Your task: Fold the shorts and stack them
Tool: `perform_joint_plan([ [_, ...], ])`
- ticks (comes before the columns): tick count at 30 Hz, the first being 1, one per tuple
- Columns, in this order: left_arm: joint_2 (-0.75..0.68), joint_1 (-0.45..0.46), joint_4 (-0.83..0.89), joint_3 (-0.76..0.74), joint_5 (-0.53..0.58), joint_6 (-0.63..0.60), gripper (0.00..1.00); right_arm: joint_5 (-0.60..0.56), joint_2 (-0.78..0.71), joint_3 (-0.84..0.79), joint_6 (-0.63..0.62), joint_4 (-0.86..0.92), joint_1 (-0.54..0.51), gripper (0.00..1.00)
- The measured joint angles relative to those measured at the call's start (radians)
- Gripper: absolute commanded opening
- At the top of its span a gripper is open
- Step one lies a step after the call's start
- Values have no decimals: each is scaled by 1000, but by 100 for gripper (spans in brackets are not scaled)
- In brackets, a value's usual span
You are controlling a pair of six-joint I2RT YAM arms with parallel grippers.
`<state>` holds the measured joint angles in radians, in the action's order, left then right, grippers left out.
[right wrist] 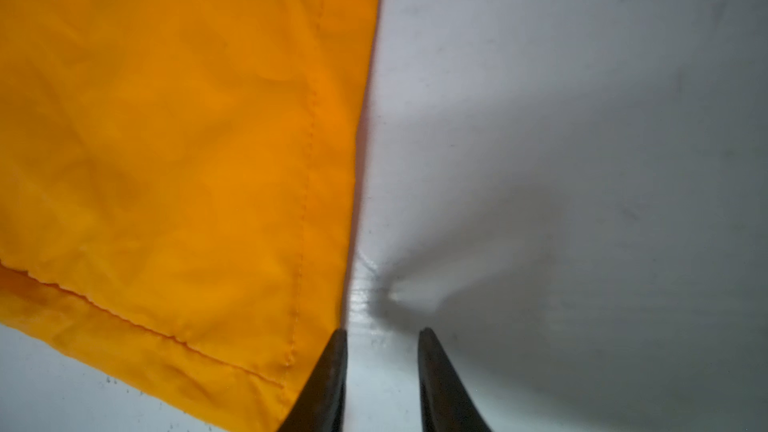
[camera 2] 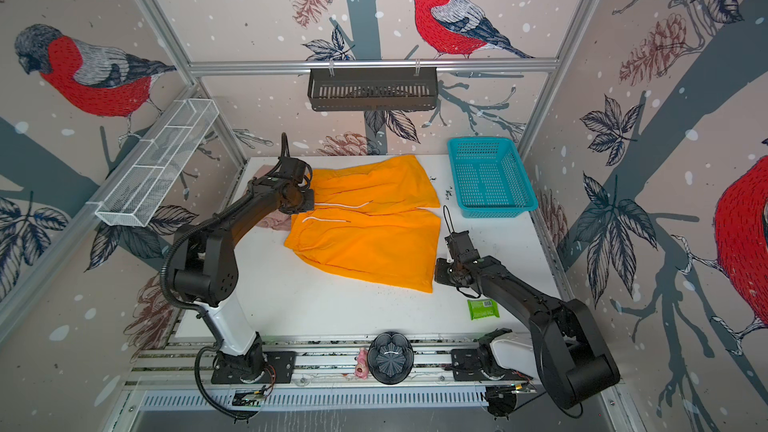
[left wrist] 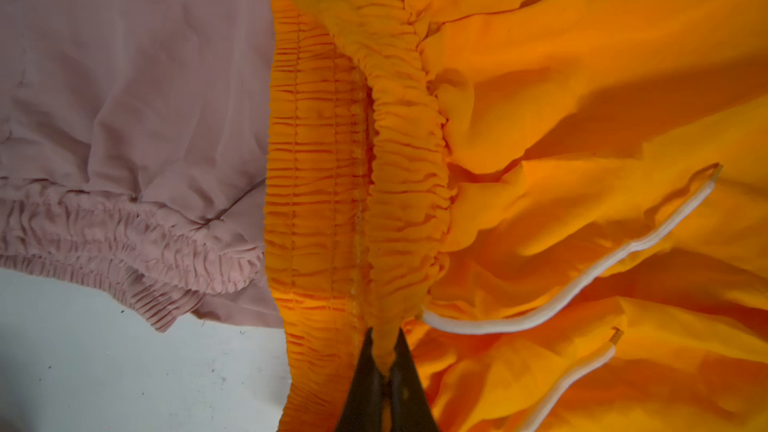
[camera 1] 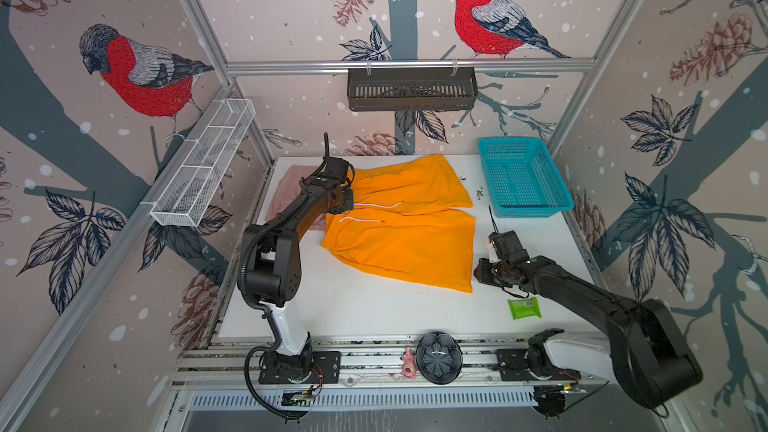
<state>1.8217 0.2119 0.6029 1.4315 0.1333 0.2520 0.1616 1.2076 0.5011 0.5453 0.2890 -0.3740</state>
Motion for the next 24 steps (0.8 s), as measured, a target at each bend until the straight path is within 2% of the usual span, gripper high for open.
perform_joint_plan([
  [3, -1, 0, 17, -1, 9, 9, 0, 19, -32, -10, 1, -21, -29, 49],
  [7, -16, 0, 10, -27, 1, 14, 1, 37, -21, -23, 19, -68, -73, 48],
  [10, -20, 0, 4, -32, -10, 14, 9, 37, 29, -26, 32, -85, -92, 41],
  [13, -22, 0, -9, -36, -24, 14, 25, 33, 65, -27, 35, -134, -105, 36],
  [17, -18, 0, -26, -47, -30, 14, 26, 31, 78, -27, 35, -161, -109, 34],
  [24, 16, 0, -42, -51, -53, 13, 21, 24, 76, -31, 38, -162, -109, 33],
])
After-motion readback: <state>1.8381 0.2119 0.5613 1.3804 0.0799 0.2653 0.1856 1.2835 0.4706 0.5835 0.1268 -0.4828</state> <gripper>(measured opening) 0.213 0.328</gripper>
